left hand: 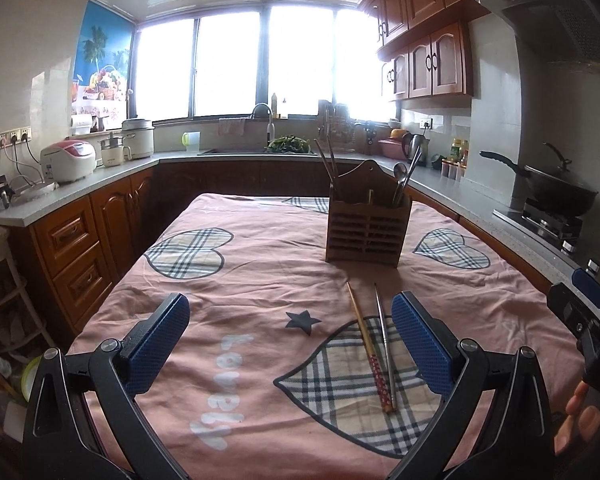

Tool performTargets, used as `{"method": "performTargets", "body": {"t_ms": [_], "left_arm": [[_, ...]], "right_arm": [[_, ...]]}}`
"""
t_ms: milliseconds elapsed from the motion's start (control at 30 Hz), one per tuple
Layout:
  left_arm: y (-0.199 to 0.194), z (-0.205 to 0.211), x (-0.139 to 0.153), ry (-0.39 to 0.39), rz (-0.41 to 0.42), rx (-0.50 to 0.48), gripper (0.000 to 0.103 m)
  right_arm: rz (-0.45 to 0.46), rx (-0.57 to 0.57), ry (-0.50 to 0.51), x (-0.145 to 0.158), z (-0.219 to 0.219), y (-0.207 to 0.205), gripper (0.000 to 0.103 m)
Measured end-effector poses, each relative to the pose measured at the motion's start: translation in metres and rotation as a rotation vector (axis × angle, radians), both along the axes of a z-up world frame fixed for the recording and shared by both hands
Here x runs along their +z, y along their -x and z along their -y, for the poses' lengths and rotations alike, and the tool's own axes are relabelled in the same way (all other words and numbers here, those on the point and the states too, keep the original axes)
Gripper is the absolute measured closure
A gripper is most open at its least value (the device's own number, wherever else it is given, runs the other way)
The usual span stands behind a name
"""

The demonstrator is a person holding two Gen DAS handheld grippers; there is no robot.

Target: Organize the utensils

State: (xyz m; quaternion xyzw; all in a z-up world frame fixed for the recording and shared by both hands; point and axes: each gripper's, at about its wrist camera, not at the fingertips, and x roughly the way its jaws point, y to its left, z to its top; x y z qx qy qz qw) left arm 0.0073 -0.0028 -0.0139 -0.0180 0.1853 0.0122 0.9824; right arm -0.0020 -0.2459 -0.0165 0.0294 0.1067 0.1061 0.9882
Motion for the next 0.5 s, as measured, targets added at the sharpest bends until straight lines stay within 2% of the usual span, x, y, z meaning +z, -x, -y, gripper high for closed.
{"method": "performTargets", "body": {"t_ms": [167,500], "left_arm": [[0.002,0.003,-0.009,-0.025,-0.015,0.020,0.000],[0.005,-0.002,-0.012,-0.020,-0.022,0.048,0.000]], "right_arm": [[-0.026,0.001,0.000,-0.006,-0.001,0.000,0.000],[-0.049,0.005,-0.003,-0.013,-0.005,0.002,0.000]]}}
